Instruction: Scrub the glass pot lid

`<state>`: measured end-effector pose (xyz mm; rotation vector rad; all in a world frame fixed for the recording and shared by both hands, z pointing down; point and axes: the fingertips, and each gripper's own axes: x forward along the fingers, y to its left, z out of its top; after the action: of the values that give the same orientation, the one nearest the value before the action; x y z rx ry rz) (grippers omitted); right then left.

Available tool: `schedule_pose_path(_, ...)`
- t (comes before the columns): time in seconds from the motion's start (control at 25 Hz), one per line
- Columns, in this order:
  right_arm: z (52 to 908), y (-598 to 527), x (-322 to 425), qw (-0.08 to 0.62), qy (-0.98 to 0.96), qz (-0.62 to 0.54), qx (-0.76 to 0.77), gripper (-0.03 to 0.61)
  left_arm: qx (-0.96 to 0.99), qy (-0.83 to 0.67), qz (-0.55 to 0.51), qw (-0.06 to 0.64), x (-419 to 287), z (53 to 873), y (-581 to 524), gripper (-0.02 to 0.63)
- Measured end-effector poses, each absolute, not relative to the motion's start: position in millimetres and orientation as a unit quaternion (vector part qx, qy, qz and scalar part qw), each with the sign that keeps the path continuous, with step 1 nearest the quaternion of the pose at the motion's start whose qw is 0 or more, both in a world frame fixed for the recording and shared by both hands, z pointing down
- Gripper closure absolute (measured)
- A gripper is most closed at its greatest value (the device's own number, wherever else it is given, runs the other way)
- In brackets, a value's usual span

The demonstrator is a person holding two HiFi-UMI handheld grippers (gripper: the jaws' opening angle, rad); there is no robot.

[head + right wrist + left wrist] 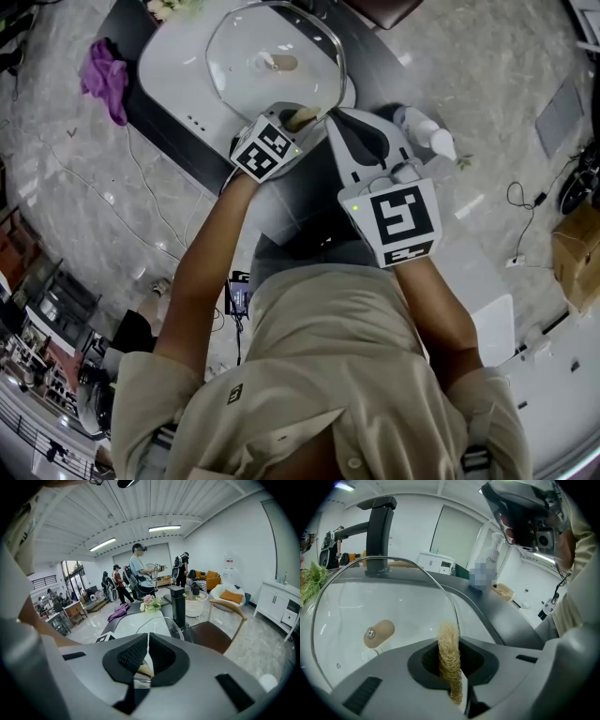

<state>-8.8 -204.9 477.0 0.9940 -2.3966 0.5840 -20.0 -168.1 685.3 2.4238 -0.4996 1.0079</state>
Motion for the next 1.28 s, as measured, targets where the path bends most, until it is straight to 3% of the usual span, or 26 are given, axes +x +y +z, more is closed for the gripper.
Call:
schedule_pose_path(0.36, 483.6, -208.1, -9.3, 0.242, -0.873, 0.216, 0.365, 0.553, 0.873, -0.199, 0.375, 0.240, -41.7, 696.0, -184.8, 0.566)
schedule_pose_path(0.96, 488.1, -206.3, -7.3, 0.243, -0.870, 0.219, 0.369, 0.552, 0.804, -0.344, 0.442, 0.200, -186.6, 702.7, -302.6, 0.566)
schedule_pose_path(1.28, 467.8, -208.2, -7.8, 0.238, -0.873, 0.207, 0.371, 0.552, 0.805, -0.343, 0.450, 0.178, -188.4, 675.7, -315.0, 0.567)
